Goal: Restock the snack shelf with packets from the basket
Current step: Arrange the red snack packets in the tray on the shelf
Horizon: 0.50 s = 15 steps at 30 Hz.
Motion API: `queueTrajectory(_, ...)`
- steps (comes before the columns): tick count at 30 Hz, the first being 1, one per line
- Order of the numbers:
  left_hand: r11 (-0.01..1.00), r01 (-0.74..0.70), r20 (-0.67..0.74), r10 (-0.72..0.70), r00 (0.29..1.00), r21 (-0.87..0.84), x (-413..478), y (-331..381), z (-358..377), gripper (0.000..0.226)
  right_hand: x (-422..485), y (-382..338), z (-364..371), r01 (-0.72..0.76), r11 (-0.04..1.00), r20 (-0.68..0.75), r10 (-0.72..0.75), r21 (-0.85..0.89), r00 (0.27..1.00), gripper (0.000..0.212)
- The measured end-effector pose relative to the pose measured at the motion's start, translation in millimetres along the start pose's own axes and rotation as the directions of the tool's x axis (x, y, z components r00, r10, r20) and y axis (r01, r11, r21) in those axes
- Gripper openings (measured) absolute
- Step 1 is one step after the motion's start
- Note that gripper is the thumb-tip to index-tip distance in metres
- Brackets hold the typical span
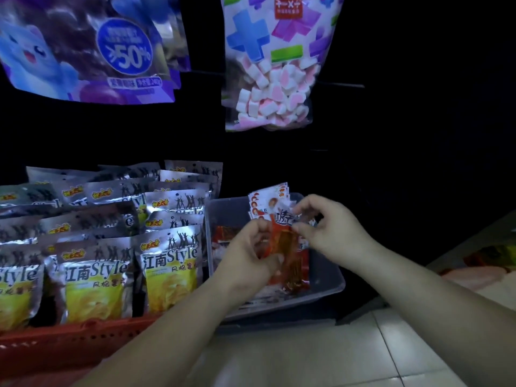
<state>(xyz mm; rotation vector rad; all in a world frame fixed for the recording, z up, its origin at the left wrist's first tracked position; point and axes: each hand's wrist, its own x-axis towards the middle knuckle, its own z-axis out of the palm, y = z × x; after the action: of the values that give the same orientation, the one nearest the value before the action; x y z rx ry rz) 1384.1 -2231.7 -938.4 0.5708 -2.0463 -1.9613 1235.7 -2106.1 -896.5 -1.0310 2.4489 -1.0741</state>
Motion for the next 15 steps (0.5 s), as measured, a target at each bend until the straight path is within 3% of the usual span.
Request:
queueTrajectory(4, 0.998, 0.067, 0.047, -0.067, 0.997, 0.015, 12, -18, -3, 0.039, 13, 28, 8, -0.072, 0.997, 0.118, 0.067, 0.036, 0.991, 0.031)
queueTrajectory(7, 0.997, 0.073, 0.014, -0.073, 0.997, -0.012, 17, -29, -4, 0.040, 12, 49, 15, -0.012, 0.986, 0.136, 0.035, -0.167, 0.990, 0.058)
queueTrajectory(10, 0.988, 0.122, 0.034, -0.120, 0.992, -0.093, 27, -36, -7, 0.040, 18, 69, 17, -0.024, 0.997, 0.114, 0.033, -0.078, 0.993, 0.033)
queueTrajectory(12, 0.992, 0.124, 0.042, -0.123, 0.992, -0.032, 34, -40, -8, 0.042, 20, 77, 13, -0.046, 0.996, 0.083, 0.053, -0.082, 0.995, 0.009)
queueTrajectory(15, 0.987, 0.163, 0.059, -0.163, 0.985, 0.002, 38, -45, -6, 0.048, 16, 83, 4, -0.102, 0.992, 0.081, 0.108, -0.071, 0.991, 0.024)
